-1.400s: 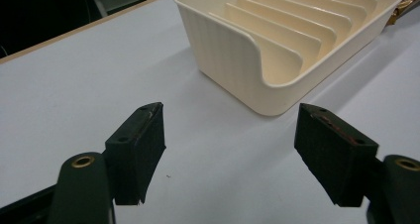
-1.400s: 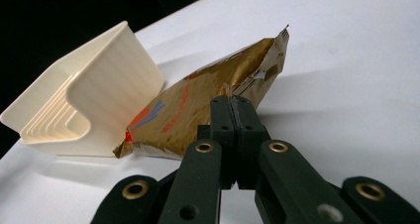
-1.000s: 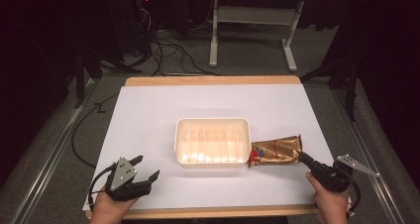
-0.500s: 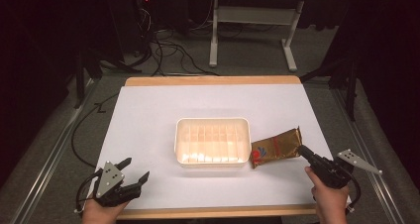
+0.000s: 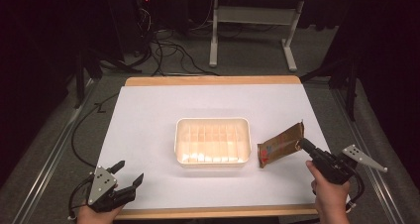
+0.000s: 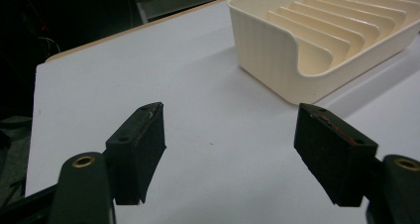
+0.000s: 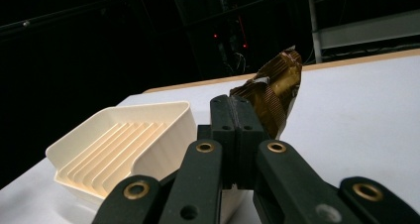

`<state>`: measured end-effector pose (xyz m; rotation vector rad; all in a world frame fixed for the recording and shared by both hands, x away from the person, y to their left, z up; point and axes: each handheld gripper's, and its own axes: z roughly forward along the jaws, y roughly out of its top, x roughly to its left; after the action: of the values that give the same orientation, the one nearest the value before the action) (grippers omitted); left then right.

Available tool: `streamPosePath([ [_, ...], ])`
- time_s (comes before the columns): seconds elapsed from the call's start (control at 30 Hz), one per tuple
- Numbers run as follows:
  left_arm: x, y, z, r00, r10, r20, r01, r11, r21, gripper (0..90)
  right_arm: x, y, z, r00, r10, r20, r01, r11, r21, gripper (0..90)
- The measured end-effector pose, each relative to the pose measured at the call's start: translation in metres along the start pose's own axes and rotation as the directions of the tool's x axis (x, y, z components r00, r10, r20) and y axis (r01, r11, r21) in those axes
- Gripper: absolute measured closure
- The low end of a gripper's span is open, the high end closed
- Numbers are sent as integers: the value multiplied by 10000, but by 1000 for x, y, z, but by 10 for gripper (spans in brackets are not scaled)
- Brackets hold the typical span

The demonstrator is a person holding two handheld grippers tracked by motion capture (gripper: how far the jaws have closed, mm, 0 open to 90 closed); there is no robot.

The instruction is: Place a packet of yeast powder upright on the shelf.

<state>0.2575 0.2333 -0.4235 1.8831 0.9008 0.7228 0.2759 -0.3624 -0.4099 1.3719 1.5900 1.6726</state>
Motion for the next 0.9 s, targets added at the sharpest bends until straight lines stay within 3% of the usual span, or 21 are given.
streamPosePath([
  [0.33,2,1,-1,9998,-185,3,185,9991,-375,288,5,8,-6,9992,-396,-7,395,9983,-439,900],
  [0.9,-1,1,3,9999,-107,-11,106,9998,-183,288,6,18,-16,9975,-703,-55,696,9938,-864,900],
])
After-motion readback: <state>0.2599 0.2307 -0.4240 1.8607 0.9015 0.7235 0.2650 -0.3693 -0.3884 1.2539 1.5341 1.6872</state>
